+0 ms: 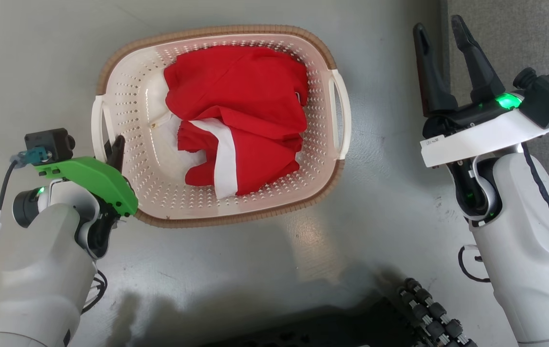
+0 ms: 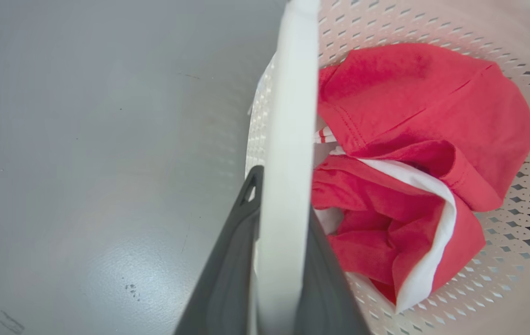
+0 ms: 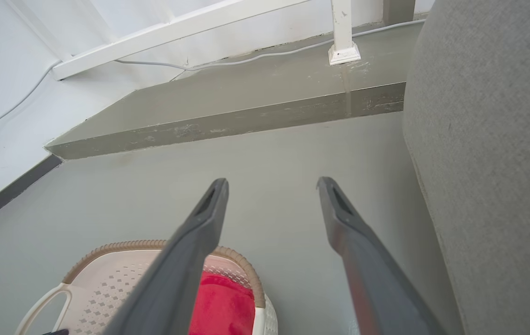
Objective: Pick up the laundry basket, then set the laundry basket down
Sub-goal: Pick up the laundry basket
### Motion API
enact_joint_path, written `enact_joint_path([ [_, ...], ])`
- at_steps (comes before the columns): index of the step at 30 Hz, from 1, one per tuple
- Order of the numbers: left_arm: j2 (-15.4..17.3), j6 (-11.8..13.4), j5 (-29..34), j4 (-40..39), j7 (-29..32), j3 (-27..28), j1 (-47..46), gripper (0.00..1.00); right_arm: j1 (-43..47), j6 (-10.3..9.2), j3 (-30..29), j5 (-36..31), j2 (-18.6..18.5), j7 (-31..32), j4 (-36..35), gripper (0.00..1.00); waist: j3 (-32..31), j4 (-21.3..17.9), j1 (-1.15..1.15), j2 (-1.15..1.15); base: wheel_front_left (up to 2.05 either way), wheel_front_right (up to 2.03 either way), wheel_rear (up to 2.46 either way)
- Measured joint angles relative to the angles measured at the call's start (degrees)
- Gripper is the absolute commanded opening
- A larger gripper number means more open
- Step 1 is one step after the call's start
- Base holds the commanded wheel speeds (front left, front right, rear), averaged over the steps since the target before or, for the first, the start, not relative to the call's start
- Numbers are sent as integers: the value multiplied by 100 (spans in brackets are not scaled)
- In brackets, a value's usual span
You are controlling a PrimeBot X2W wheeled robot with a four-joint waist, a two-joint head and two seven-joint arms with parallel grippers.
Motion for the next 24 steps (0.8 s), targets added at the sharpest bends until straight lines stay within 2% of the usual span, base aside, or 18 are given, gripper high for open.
enact_joint_path([
  [3, -5, 0, -62, 23, -1, -27, -13, 0, 0, 0, 0, 0, -2, -1, 5, 100, 9, 3, 0, 0, 0, 0, 0],
  [4, -8, 0, -82, 33, -2, -35, -14, 5, 0, 0, 0, 0, -3, -1, 8, 100, 11, 5, 0, 0, 0, 0, 0],
  [5, -8, 0, -96, 43, -13, -38, -14, 15, 0, 0, 2, 0, -3, -1, 9, 100, 13, 6, 0, 0, 0, 0, 0],
  [6, -8, 0, -99, 51, -42, -41, -15, 15, 0, 0, 4, 0, -3, 0, 10, 100, 15, 8, 0, 0, 0, 0, 0],
  [7, -8, -1, -115, 54, -57, -43, -23, 38, 0, 0, 5, 0, -3, 0, 11, 100, 17, 10, 0, 0, 0, 0, 0],
  [8, -9, -5, -137, 56, -57, -51, -39, 71, 0, 0, 8, 0, -3, 0, 11, 100, 19, 11, 0, 0, 0, 0, 0],
  [11, -14, -10, -160, 71, -58, -85, -97, 100, 0, 0, 18, 0, -4, -1, 13, 100, 22, 13, 0, 0, 0, 0, 0],
  [24, -27, -10, -318, 223, -169, -252, -129, 100, -2, 0, 76, 2, 9, -1, 136, 100, -113, 18, 0, 0, 0, 0, 0],
])
